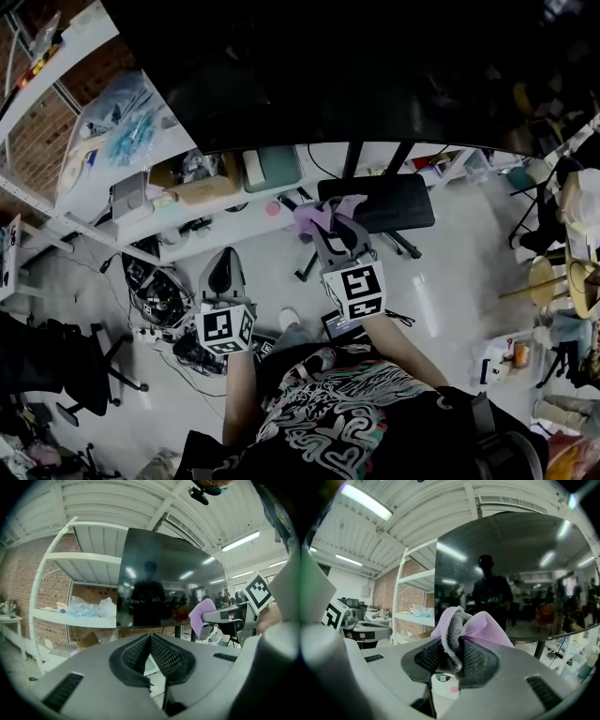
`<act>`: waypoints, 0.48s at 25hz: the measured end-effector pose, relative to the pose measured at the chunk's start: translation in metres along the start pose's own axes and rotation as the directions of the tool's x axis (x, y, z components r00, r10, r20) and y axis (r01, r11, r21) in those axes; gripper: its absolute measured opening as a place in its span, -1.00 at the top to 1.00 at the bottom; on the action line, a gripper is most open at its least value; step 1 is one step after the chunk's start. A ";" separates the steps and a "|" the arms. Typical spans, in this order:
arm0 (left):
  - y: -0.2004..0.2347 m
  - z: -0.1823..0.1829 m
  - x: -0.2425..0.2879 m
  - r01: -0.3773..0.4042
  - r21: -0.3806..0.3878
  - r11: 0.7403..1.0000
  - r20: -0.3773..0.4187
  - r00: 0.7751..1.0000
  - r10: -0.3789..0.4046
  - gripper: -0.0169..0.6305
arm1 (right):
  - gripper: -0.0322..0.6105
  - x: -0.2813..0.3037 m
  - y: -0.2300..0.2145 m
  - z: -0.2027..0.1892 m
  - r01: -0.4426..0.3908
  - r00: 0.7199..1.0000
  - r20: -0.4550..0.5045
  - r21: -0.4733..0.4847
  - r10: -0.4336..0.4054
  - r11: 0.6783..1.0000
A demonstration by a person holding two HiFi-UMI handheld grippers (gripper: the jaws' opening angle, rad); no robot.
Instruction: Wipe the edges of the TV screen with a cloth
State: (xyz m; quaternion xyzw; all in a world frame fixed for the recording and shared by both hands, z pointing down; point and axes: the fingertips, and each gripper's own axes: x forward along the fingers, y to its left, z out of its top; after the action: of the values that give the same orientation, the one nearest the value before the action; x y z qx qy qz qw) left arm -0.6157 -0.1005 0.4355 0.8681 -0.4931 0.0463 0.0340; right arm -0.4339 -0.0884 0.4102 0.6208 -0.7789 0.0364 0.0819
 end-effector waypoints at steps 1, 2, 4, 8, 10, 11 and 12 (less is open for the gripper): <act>0.000 0.002 0.003 0.005 0.001 1.000 0.002 1.000 -0.005 0.89 | 0.53 0.001 0.000 0.000 0.004 1.000 0.000 -0.001 -0.004 1.000; 0.001 0.003 0.005 0.010 0.003 1.000 0.004 1.000 -0.010 0.89 | 0.53 0.002 0.000 0.000 0.008 1.000 -0.001 0.002 -0.008 1.000; 0.002 0.008 0.009 0.018 0.008 1.000 0.010 1.000 -0.018 0.89 | 0.53 0.004 -0.002 0.001 0.013 1.000 0.000 0.006 -0.013 1.000; 0.000 0.013 0.018 0.039 0.016 0.999 0.013 0.999 -0.039 0.89 | 0.53 0.009 -0.006 0.002 0.023 1.000 0.004 0.014 -0.023 1.000; -0.002 0.013 0.021 0.049 0.018 0.999 0.009 0.999 -0.049 0.89 | 0.53 0.011 -0.006 0.002 0.023 1.000 0.005 0.019 -0.023 1.000; -0.003 0.013 0.023 0.054 0.019 0.998 0.007 0.999 -0.054 0.89 | 0.53 0.013 -0.007 0.002 0.023 1.000 0.005 0.021 -0.023 1.000; -0.003 0.013 0.025 0.059 0.021 0.998 0.006 0.998 -0.059 0.89 | 0.53 0.014 -0.007 0.002 0.023 1.000 0.005 0.023 -0.024 0.999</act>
State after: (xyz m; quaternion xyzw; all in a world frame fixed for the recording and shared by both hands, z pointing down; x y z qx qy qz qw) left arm -0.5994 -0.1216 0.4255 0.8827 -0.4669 0.0478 0.0246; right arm -0.4302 -0.1038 0.4104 0.6309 -0.7713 0.0424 0.0732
